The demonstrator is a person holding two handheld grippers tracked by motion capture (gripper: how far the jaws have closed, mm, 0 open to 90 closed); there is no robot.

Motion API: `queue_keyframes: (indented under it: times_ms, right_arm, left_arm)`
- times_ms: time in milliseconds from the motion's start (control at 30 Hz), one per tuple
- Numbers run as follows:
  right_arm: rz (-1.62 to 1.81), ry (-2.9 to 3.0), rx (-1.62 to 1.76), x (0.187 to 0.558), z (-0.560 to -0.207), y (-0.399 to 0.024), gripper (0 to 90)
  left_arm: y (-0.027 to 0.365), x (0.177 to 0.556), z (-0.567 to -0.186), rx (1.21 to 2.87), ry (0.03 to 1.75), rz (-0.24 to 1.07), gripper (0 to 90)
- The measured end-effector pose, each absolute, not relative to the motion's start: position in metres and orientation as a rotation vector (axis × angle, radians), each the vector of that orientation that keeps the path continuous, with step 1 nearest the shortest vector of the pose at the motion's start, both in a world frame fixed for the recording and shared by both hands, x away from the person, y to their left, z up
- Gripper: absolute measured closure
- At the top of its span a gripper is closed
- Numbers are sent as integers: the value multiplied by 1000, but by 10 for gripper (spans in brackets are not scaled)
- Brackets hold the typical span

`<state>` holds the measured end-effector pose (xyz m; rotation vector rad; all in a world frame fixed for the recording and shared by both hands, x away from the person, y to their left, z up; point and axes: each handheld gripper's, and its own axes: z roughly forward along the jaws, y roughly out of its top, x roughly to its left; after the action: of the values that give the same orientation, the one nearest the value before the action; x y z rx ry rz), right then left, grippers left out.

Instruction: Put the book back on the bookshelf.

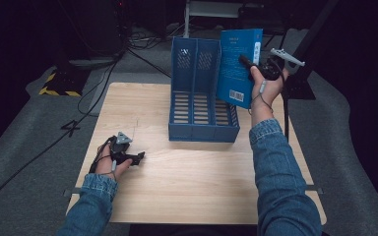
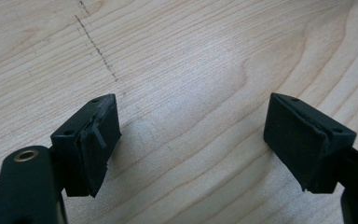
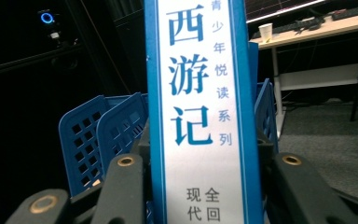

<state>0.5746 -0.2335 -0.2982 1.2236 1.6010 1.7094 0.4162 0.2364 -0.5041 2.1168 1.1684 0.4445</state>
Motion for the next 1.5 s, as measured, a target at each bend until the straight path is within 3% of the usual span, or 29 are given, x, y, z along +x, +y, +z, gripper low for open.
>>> queue_keyframes:
  times_ms: [967,1500]
  right_arm:
    - [1409,1820,1223,584,-346,-188,601]
    - [1341,1891,1287,589,-384,-188,601]
  left_arm:
    - [235,417,-504,2116,1166,442,189]
    - [235,417,-504,2115,1167,444,189]
